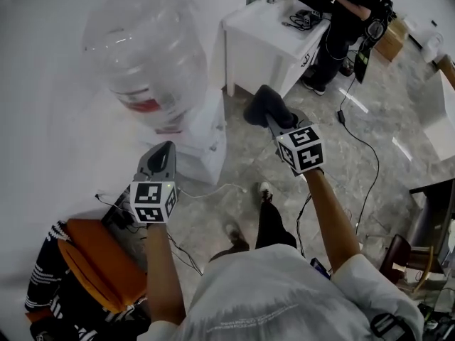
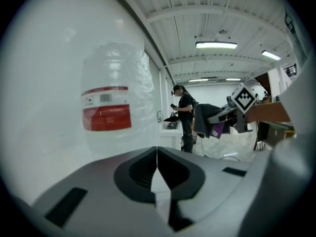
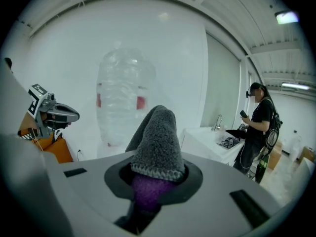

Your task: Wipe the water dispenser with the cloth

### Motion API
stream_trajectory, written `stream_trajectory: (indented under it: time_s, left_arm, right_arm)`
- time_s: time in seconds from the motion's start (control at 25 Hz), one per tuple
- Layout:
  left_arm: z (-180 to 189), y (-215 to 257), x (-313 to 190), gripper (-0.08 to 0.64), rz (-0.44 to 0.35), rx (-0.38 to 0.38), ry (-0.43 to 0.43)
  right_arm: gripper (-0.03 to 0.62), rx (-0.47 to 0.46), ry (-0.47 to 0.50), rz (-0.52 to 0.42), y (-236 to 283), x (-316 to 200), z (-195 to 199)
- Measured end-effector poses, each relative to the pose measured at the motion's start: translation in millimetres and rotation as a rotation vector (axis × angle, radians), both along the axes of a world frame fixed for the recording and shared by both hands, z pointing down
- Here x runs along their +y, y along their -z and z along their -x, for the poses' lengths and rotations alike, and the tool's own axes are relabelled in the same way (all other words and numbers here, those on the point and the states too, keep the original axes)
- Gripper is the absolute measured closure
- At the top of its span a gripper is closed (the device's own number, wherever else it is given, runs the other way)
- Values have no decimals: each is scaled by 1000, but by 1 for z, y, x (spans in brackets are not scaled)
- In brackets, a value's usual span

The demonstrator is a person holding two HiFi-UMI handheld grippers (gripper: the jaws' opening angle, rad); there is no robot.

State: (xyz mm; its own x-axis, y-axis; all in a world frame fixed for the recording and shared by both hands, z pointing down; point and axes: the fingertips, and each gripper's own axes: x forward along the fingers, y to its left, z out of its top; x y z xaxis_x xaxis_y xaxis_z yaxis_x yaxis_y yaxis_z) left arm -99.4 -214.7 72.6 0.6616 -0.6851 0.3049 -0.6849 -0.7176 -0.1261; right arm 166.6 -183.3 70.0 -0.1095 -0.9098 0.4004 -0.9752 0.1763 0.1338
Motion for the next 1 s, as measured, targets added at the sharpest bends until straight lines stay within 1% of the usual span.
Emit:
stream_trajectory:
  time_s: [0.12, 0.2, 0.44, 0.52, 0.64, 0.8, 1.0]
  left_arm:
    - [2, -18, -8, 543, 45, -9, 31]
    - [2, -28, -11, 544, 77, -10, 52]
    - [-2, -58, -20, 543, 146, -35, 117]
    - [-1, -67, -25, 543, 172, -35, 150]
    - [-2, -80, -28, 543, 209, -41, 194]
    - [-2, -94, -43, 543, 258, -40, 264]
    - [-3, -105, -56, 543, 297, -39, 344]
  right_arm:
    - [529, -21, 15, 59, -28, -22, -3]
    - [529, -12, 32, 90, -44, -38, -6]
    - [525, 109, 85, 176, -100, -90, -18]
    - [525, 102, 100, 219, -124, -107, -19]
    - [525, 53, 121, 298, -160, -131, -23]
    - [525, 74, 154, 368, -200, -172, -28]
    - [525, 120, 240, 415, -243, -207, -15]
